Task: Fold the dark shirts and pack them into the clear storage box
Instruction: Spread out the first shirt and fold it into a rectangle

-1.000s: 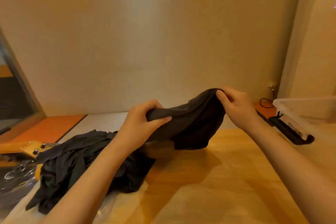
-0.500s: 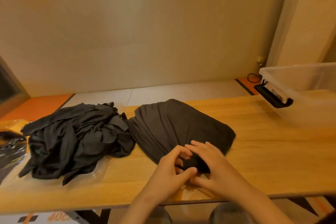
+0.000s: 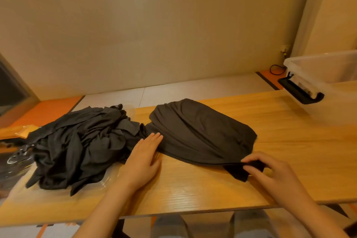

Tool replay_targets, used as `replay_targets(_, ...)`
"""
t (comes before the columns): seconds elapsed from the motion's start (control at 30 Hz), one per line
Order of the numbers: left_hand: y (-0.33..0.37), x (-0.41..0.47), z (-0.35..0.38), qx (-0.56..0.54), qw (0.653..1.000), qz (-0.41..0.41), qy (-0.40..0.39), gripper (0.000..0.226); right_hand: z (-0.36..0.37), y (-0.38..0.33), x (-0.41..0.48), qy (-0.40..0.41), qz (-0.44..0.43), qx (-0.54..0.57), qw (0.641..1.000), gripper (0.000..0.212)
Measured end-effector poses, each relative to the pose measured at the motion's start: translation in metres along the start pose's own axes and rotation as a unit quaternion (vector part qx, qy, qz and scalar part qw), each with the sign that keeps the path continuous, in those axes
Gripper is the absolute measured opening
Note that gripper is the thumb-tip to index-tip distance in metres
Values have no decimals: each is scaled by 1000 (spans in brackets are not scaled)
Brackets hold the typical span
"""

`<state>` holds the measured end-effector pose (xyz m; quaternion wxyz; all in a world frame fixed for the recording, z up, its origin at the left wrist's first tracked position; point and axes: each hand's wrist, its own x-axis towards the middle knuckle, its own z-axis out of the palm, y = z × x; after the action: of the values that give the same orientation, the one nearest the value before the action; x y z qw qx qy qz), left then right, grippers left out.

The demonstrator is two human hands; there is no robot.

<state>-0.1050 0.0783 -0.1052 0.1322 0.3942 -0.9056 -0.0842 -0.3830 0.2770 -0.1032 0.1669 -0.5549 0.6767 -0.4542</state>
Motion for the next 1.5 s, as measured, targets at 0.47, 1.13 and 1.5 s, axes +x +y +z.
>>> replay_targets(0.47,24,-28,20,44,986,79,138,17,-63,33,-19,131,-6,-123,984,49)
replay_targets(1.13,2,78,-143,-32,989,7,146,20,-123,-42,149,262,-94,-192,941,24)
replay_targets(1.5,29,141,-268,-124,952,8,281,10,-195,-139,230,301,-152,-151,929,22)
